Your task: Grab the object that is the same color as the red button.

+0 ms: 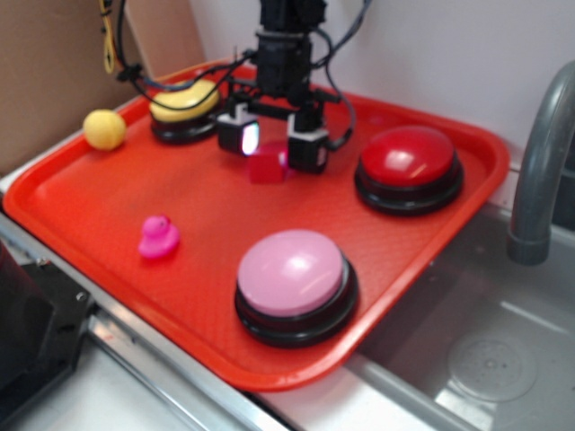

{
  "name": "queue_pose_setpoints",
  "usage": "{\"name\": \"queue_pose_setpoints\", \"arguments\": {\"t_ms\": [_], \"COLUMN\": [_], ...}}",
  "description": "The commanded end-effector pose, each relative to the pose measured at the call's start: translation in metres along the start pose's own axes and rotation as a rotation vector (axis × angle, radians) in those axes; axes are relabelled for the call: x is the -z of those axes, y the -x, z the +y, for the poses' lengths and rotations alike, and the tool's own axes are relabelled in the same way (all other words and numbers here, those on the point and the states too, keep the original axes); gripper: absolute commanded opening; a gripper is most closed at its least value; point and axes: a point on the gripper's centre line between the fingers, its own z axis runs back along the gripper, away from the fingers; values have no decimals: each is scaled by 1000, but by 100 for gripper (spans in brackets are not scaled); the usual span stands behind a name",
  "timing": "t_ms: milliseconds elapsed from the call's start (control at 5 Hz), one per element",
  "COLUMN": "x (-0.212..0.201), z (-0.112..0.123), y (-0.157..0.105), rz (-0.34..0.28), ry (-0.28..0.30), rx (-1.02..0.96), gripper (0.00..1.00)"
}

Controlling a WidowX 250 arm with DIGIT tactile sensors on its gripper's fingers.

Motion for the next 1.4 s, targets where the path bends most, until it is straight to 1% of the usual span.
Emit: {"name": "queue_pose_setpoints", "arguments": {"t_ms": [0, 200, 400, 600, 800, 1000, 1200], "x": [5, 1, -28, -63, -106, -136, -144], "z": [8, 10, 26, 45, 58, 64, 67], "y": [-1, -3, 2, 22, 45, 62, 71], "rz": [-29, -64, -136, -314, -483, -548, -522], "ry": [11, -13, -88, -66, -39, -25, -30], "rx": [14, 110, 332, 277, 249, 238, 255], "gripper": [0, 0, 0, 0, 0, 0, 0]}}
